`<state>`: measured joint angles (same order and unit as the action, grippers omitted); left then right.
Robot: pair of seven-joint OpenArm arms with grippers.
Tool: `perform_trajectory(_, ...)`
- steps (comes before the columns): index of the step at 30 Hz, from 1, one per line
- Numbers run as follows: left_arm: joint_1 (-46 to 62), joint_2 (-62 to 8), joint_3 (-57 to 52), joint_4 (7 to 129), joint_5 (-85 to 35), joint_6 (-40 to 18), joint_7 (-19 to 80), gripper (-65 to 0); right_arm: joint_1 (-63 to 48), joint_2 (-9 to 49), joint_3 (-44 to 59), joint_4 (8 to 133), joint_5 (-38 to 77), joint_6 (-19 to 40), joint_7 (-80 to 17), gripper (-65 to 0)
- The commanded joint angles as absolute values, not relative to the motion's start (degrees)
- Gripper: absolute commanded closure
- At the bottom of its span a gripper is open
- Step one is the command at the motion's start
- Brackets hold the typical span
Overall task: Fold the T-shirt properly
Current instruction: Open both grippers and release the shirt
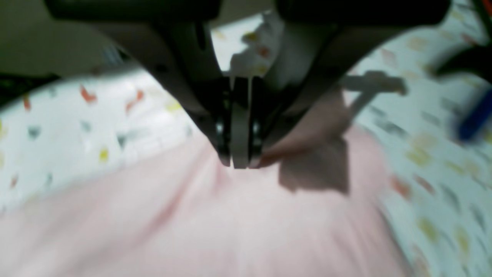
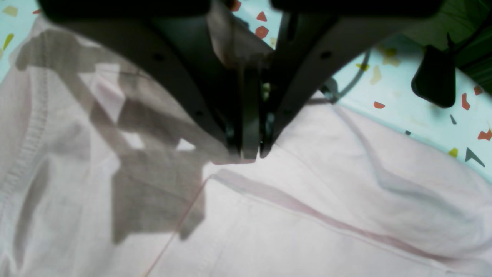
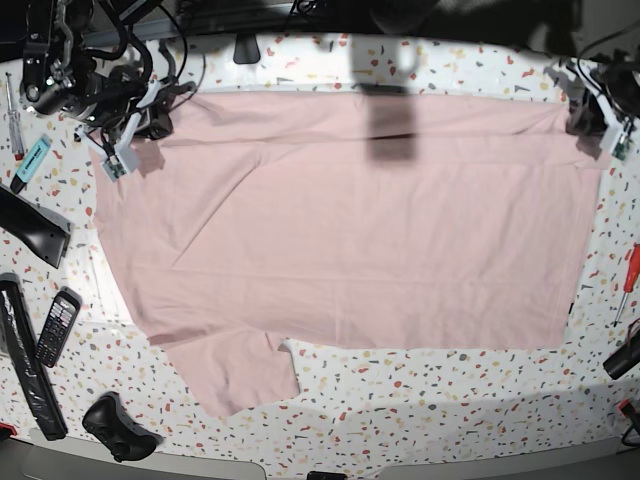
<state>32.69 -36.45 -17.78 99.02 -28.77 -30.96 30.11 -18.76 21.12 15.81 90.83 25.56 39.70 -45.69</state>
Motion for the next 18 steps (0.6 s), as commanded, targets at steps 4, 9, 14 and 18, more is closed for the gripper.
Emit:
perform_trajectory(4,29.5,-37.5,-18.4,99.7,-29.0,-30.8,29.9,0.0,-17.9,21.9,16.2,91.8,26.2,40.0,-45.5,0.0)
perform_trajectory(9,28.1,-37.1,-18.4,99.5,-29.0,-30.8,29.8,0.0,-17.8,21.9,16.2,91.8,26.2,40.0,-45.5,0.0)
perform_trajectory(14,26.3,-33.5,-18.4,92.5,-29.0,-30.9,26.3,0.0,-17.8,21.9,16.2,91.8,26.2,40.0,-45.5,0.0)
perform_trajectory(18,22.6,-30.8,-18.3,84.1,-27.2,-31.8,26.6,0.0,-17.8,21.9,16.2,91.8,26.2,40.0,-45.6,0.0)
